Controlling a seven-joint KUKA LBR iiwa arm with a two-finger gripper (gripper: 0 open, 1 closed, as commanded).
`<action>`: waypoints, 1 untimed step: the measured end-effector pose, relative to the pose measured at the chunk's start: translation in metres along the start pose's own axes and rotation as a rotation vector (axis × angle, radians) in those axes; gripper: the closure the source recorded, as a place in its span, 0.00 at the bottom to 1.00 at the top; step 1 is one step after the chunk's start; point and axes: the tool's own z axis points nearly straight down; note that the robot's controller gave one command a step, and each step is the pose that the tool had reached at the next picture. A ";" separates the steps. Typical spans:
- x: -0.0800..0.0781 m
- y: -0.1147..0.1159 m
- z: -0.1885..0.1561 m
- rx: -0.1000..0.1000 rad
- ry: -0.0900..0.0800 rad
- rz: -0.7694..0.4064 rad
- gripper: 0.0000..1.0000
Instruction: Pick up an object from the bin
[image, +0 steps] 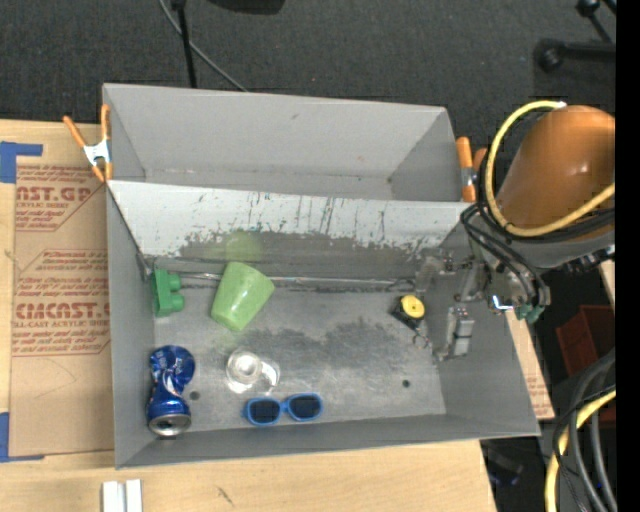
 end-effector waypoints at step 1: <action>-0.043 -0.031 0.174 -0.002 0.005 -0.191 0.00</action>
Offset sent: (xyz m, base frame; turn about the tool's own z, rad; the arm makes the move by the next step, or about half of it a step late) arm 0.0445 -0.0320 -0.1693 -0.1906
